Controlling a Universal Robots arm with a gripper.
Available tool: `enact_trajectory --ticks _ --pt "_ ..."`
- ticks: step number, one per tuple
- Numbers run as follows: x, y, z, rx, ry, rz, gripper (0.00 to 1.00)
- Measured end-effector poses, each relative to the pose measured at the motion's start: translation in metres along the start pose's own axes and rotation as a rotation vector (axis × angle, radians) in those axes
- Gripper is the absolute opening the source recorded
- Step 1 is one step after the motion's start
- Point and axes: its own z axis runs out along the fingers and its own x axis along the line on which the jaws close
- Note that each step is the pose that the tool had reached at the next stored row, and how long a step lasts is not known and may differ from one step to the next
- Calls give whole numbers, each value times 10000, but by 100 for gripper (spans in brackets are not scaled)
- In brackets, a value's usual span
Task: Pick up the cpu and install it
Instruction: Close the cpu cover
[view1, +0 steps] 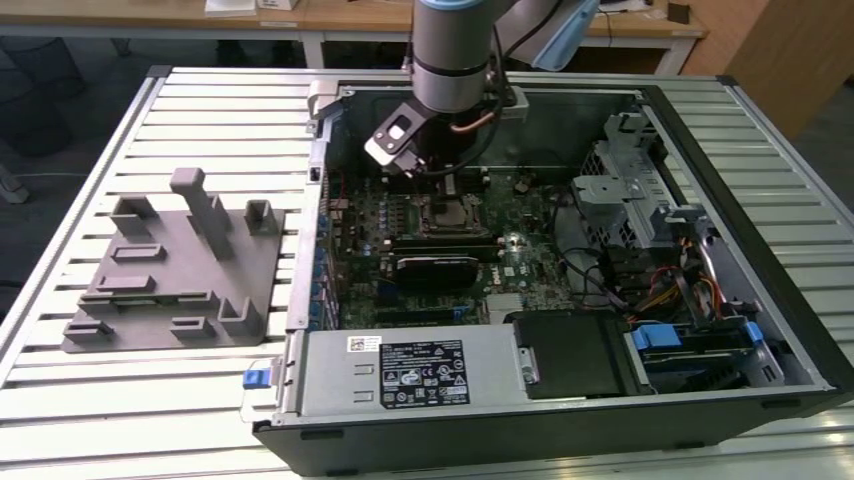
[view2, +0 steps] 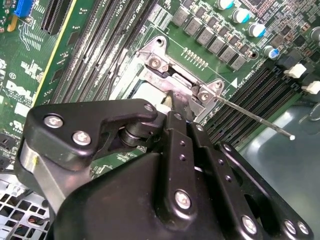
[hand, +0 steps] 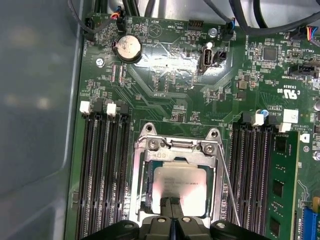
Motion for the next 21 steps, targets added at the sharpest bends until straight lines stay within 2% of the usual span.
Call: enact_trajectory --ticks 17,21 --pt "-8 117 19 2 0 0 11" --pt "-8 113 -18 -12 -1 0 11"
